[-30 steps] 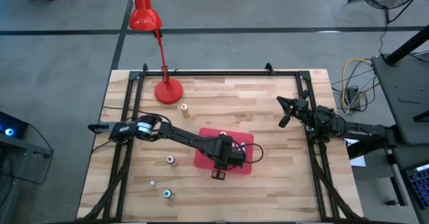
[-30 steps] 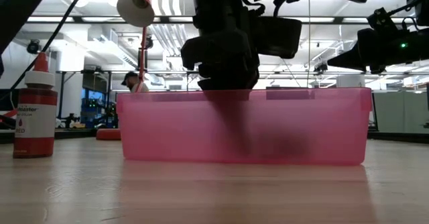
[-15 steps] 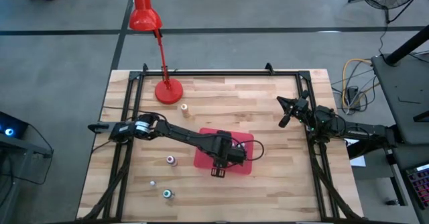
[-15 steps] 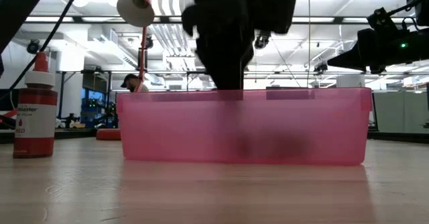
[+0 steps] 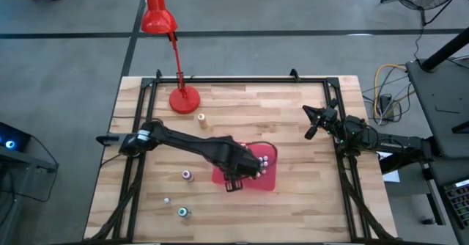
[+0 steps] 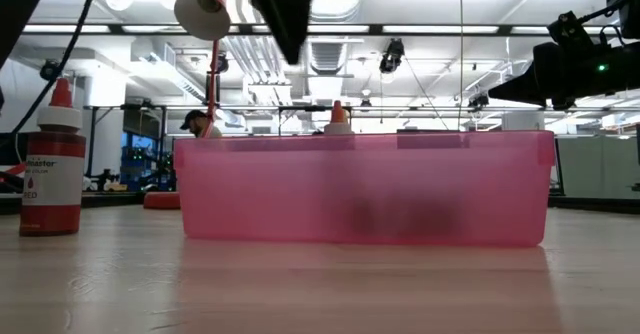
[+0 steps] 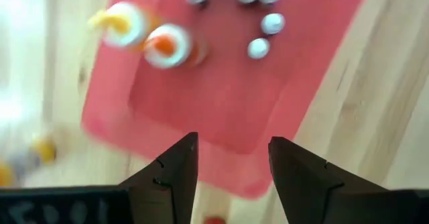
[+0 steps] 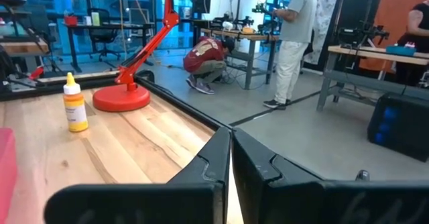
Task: Pick & Place food coloring
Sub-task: Put the small red food coloring bottle in the red bin
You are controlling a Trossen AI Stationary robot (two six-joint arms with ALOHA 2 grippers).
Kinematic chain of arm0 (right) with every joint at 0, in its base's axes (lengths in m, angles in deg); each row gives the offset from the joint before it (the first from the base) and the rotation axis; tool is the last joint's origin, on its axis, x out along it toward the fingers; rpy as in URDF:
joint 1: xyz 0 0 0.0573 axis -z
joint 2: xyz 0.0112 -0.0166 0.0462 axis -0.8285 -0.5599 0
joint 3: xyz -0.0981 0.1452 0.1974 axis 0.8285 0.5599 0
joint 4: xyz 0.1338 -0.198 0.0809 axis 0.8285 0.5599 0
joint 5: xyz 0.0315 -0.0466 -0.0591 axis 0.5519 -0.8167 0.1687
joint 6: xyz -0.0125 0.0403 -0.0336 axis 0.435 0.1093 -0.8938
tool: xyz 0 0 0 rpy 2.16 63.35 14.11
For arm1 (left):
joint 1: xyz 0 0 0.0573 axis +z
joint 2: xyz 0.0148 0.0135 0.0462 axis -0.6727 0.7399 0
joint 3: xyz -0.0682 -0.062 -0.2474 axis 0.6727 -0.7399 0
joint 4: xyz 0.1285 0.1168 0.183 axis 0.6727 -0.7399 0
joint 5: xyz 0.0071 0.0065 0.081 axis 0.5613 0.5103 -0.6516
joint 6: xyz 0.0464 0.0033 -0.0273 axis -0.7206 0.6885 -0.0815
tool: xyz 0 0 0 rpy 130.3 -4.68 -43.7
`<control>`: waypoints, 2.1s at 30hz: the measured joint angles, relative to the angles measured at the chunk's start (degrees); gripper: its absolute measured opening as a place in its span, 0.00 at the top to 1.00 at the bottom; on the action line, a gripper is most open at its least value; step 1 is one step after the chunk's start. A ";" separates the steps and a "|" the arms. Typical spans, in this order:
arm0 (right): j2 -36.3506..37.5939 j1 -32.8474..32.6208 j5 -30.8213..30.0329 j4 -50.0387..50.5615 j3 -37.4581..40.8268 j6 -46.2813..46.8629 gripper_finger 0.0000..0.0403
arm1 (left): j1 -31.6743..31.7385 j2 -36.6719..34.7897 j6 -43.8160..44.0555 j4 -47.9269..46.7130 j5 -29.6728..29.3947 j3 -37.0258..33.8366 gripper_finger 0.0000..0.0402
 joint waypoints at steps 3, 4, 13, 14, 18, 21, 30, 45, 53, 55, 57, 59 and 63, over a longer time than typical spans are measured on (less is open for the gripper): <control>0.00 0.00 0.00 0.00 0.00 0.04 0.98 | 0.01 -2.20 7.80 -3.47 -0.92 -0.02 0.62; 0.01 0.00 -0.02 -0.01 0.00 0.37 0.98 | 0.01 -2.85 10.24 -4.89 -1.33 -0.02 0.62; 0.00 0.01 -0.01 0.00 0.00 0.20 0.98 | -0.22 -10.59 31.92 -6.10 -4.50 -3.86 0.62; 0.00 0.02 -0.02 0.00 0.00 0.55 0.98 | -0.35 -11.82 34.61 -6.11 -4.53 -5.14 0.62; 0.00 0.00 0.00 0.00 0.00 0.00 0.98 | -0.84 -16.50 45.74 -6.10 -4.50 -11.19 0.62; 0.02 0.00 0.00 0.00 0.00 0.08 0.98 | -1.73 -20.09 54.19 -6.08 -4.35 -15.92 0.62; 0.00 0.01 0.00 0.00 0.00 0.43 0.98 | -6.46 -27.37 73.79 -6.10 0.93 -28.69 0.62; 0.00 0.02 -0.02 0.00 0.00 -0.11 0.98 | -16.33 -33.66 99.57 -5.22 14.66 -42.05 0.62; 0.00 0.02 -0.01 0.00 0.00 -0.11 0.98 | -22.21 -34.52 107.37 2.99 17.50 -48.30 0.62; 0.00 0.01 0.00 0.00 0.00 0.08 0.98 | -22.77 -34.53 108.77 5.18 17.45 -50.50 0.62; 0.00 0.02 -0.02 0.00 0.00 0.61 0.98 | -23.41 -34.53 110.21 7.61 17.38 -52.86 0.62; 0.00 0.02 -0.02 0.00 0.00 0.49 0.98 | -23.89 -34.53 111.22 11.15 17.39 -55.37 0.62; 0.00 0.00 -0.01 0.00 0.00 -0.03 0.98 | -24.57 -34.53 112.51 19.93 17.83 -60.70 0.62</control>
